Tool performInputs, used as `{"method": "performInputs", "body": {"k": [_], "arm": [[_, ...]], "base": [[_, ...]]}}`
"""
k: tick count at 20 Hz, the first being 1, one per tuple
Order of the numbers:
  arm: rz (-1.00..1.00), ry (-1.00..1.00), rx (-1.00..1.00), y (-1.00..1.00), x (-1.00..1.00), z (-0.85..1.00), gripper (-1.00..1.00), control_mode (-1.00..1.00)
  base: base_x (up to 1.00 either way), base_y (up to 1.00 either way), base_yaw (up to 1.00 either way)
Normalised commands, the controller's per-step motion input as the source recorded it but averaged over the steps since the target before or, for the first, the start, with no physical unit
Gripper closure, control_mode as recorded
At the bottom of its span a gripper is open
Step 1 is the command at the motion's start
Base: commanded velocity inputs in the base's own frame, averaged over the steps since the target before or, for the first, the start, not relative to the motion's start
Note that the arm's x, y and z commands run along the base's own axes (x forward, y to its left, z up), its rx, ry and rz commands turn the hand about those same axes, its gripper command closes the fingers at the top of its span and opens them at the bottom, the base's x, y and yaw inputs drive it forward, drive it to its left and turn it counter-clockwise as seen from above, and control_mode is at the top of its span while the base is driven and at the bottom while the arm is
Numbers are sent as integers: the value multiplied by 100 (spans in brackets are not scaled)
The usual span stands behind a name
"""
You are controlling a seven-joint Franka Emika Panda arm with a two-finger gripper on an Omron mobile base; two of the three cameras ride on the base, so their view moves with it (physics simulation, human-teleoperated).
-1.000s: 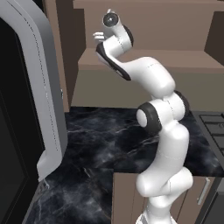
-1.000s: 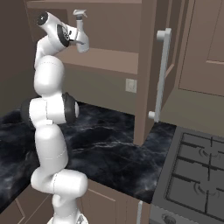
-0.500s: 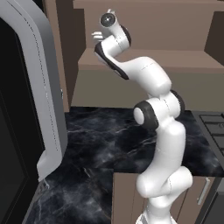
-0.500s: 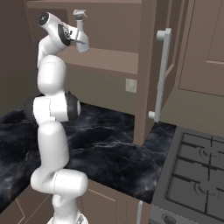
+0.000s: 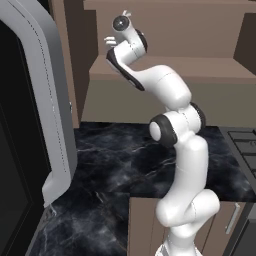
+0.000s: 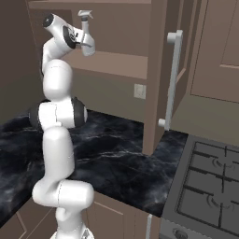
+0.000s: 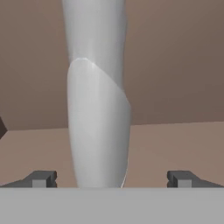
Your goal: Move the cutting board and knife to the sink. Then move spray from the cabinet to the counter.
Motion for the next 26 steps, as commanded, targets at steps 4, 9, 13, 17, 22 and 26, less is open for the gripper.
{"method": "performInputs", "body": {"k": [4, 9, 13, 17, 22, 26], "arm": [[0, 3, 0, 0, 17, -5, -100, -100], [0, 3, 0, 0, 17, -5, -100, -100], [-1, 3, 0, 0, 16, -5, -100, -100], [-1, 3, 0, 0, 15, -4, -100, -100], [0, 3, 0, 0, 17, -5, -100, -100], [-1, 2, 0, 1, 16, -5, 100, -100]], "base": [[0, 0, 0], [0, 0, 0], [0, 0, 0], [0, 0, 0], [0, 0, 0], [0, 0, 0]]}}
